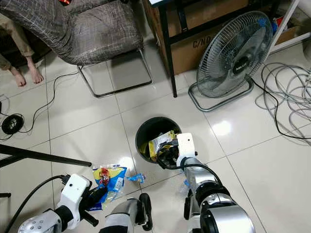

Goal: Picking trash to rubbish bin

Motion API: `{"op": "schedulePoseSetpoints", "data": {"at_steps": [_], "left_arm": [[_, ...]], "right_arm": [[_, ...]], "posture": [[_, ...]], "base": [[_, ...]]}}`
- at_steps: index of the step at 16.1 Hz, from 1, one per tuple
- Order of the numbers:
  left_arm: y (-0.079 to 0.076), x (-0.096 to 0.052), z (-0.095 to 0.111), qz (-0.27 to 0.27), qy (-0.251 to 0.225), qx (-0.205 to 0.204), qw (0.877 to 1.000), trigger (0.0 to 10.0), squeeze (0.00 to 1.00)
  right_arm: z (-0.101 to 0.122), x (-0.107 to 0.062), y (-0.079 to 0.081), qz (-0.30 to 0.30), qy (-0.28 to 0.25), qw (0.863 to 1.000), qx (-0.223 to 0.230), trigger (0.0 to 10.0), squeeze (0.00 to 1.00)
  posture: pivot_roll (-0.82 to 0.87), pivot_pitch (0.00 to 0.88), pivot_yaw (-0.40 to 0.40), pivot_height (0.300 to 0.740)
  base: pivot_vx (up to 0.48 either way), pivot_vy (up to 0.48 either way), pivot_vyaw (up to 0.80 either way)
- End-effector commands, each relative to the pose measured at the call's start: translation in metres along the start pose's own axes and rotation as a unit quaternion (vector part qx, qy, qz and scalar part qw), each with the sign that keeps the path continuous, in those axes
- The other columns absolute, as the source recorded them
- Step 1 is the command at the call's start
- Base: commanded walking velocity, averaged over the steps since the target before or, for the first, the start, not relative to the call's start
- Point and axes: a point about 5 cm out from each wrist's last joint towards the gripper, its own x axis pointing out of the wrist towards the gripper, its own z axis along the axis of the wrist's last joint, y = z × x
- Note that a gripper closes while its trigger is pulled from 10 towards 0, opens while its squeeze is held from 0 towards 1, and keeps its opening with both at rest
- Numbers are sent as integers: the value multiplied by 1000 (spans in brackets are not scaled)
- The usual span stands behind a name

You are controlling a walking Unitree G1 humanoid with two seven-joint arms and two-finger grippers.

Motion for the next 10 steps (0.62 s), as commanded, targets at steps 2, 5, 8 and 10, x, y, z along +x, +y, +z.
{"op": "schedulePoseSetpoints", "data": {"at_steps": [2,5,8,10], "left_arm": [[0,-5,-9,-1,19,-4,1000,8196,0],[0,-5,-9,-2,20,-4,1000,8157,0],[-2,-3,-3,-6,7,-2,1000,8471,0],[-5,3,6,-12,-10,2,1000,9059,0]], "right_arm": [[-12,0,6,9,16,1000,9,10000,1000],[-12,0,6,10,16,1000,10,10000,1000],[-12,0,6,7,15,1000,10,10000,1000],[-4,0,3,0,-7,1000,14,10000,1000]], "posture": [[74,357,188,740],[74,357,188,740],[71,353,188,740],[61,346,184,740]], "base": [[0,0,0],[0,0,0],[0,0,0],[0,0,0]]}}
